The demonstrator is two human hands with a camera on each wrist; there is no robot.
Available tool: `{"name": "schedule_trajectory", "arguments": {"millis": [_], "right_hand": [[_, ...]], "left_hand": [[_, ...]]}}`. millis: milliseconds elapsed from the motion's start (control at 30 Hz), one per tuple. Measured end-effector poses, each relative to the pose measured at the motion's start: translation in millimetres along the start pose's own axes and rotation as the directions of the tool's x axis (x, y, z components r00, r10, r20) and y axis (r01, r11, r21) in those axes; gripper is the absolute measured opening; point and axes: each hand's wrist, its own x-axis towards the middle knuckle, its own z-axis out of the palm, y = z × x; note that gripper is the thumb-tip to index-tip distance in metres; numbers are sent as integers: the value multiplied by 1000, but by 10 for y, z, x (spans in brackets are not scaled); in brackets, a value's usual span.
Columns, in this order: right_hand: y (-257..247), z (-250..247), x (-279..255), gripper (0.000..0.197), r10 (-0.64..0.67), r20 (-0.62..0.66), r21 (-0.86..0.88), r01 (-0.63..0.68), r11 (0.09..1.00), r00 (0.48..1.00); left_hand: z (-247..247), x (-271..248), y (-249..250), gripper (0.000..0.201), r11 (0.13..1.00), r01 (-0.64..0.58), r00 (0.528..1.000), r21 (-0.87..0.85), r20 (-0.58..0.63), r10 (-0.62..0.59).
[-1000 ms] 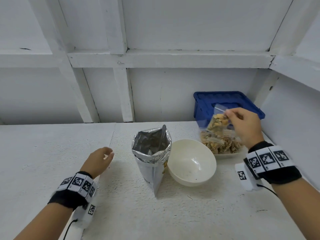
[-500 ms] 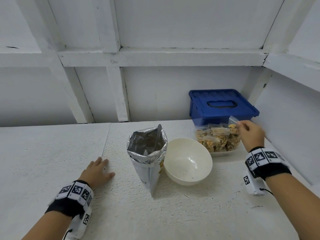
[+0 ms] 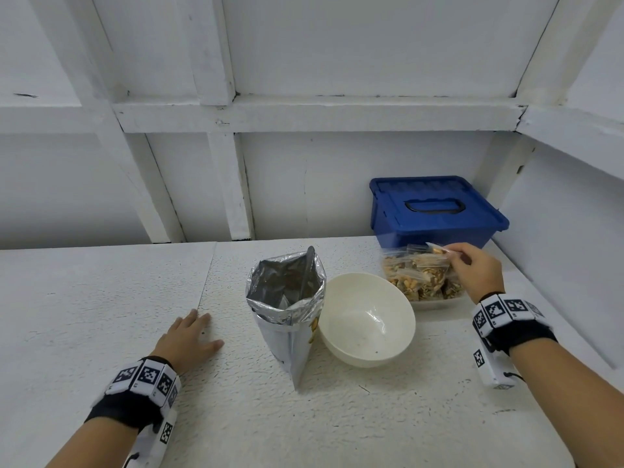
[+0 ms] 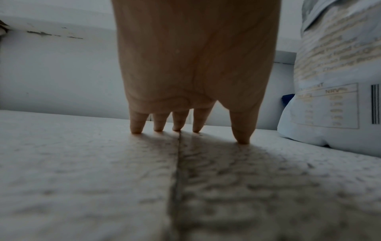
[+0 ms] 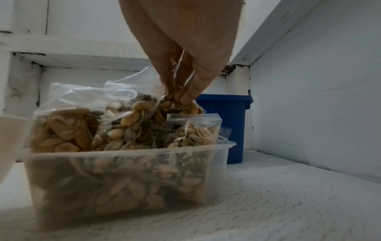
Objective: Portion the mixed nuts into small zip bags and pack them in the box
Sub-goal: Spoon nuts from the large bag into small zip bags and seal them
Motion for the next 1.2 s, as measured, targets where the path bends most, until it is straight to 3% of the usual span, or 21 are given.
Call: {"name": "schedule_trajectory", "arguments": {"millis": [200, 333, 467, 533, 567, 633, 700, 833, 900, 1000, 1133, 1200], "right_hand": [[63, -4, -40, 21, 57, 88, -51, -53, 997, 995], [-51, 27, -53, 26, -106, -47, -148, 98, 984, 993], [-321, 129, -187, 25, -306, -98, -271, 271, 924, 947], [-542, 215, -363, 23, -349, 14, -189, 345, 919, 937], [-637, 268, -471, 23, -350, 131, -124, 366, 923, 928], [-739, 395, -656, 26, -289, 431, -91, 359, 929, 855], [-745, 530, -765, 32, -162, 632, -176, 344, 922, 758], [-683, 767, -837, 70, 90, 814, -371, 396, 840, 573], [-661, 845, -851, 80, 145, 837, -429, 469, 772, 527], [-661, 897, -860, 72, 148, 831, -464, 521, 716, 537], [-694, 893, -871, 29, 57, 790, -482, 563, 671, 610], [-688, 893, -867, 26, 2, 768, -474, 566, 675, 641]], "left_hand": [[-18, -14, 23, 76, 1000, -2, 1000, -20, -11, 2], [-29, -23, 34, 76, 1000, 2, 1000, -25, -11, -2], [-37, -33, 43, 76, 999, 10, 1000, -38, -13, -11], [-42, -30, 50, 76, 999, 10, 1000, -44, -17, -11], [-42, -29, 53, 76, 999, 10, 1000, -47, -18, -11], [-41, -26, 56, 76, 999, 10, 1000, -49, -17, -11], [-34, -18, 39, 76, 999, 12, 1000, -42, -14, -13], [-22, -7, 15, 77, 999, 12, 1000, -43, -15, -13], [-20, -11, 22, 76, 998, 14, 1000, -63, -21, -16], [-25, -20, 30, 75, 998, 10, 1000, -67, -20, -11], [-39, -42, 45, 75, 998, 10, 1000, -64, -15, -11], [-44, -51, 58, 75, 998, 13, 1000, -66, -18, -14]]}}
